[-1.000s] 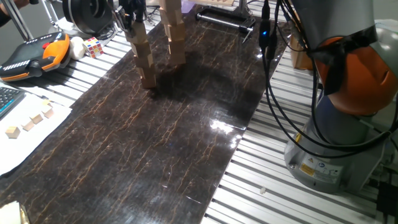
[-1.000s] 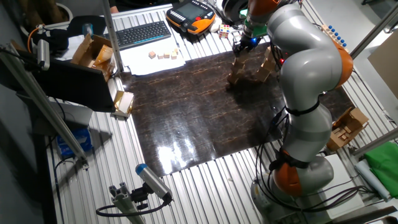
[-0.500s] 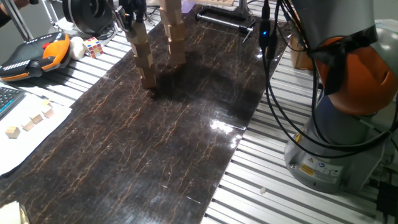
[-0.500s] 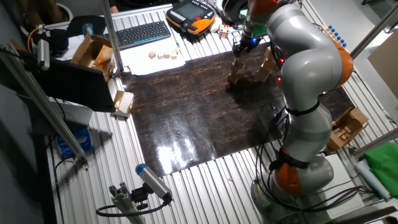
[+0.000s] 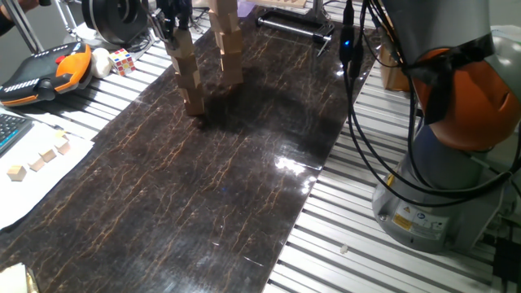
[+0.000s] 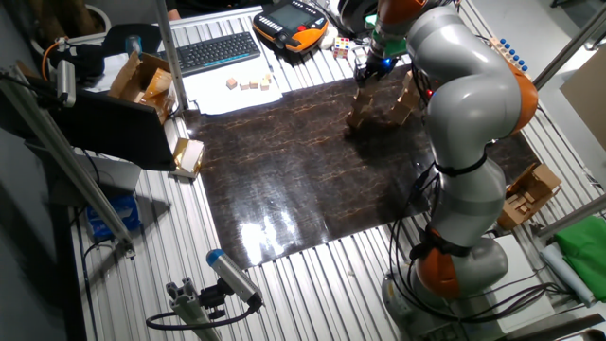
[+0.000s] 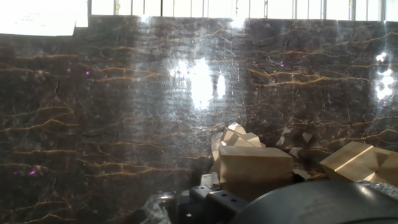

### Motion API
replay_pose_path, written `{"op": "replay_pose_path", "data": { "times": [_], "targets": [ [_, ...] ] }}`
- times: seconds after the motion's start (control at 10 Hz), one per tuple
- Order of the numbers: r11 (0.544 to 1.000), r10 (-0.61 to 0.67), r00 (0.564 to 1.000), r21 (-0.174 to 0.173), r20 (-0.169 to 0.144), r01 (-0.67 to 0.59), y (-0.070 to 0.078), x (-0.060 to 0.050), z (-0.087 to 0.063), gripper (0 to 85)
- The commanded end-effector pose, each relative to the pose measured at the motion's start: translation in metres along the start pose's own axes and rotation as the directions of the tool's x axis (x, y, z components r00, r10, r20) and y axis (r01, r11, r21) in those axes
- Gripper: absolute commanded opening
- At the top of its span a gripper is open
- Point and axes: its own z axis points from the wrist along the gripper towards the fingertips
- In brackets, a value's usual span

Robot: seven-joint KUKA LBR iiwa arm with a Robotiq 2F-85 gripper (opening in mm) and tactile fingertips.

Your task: Stack the blocks in a vertical line of five

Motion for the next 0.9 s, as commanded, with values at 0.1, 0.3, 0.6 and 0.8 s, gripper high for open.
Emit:
{"op": "replay_pose_path", "data": {
  "times": [0.1, 0.3, 0.6, 0.8],
  "targets": [
    [1.0, 0.003, 1.0, 0.0, 0.001, -0.003, 0.0, -0.0001, 0.0003, 25.0],
    [1.0, 0.012, 1.0, 0.009, 0.001, -0.012, 0.0, -0.0002, 0.0005, 37.3],
    [0.999, 0.03, 1.0, 0.018, 0.004, -0.03, 0.0002, -0.0003, 0.0006, 54.3],
    [0.999, 0.036, 0.999, 0.02, 0.004, -0.037, 0.0002, -0.0004, 0.0009, 62.7]
  ]
}}
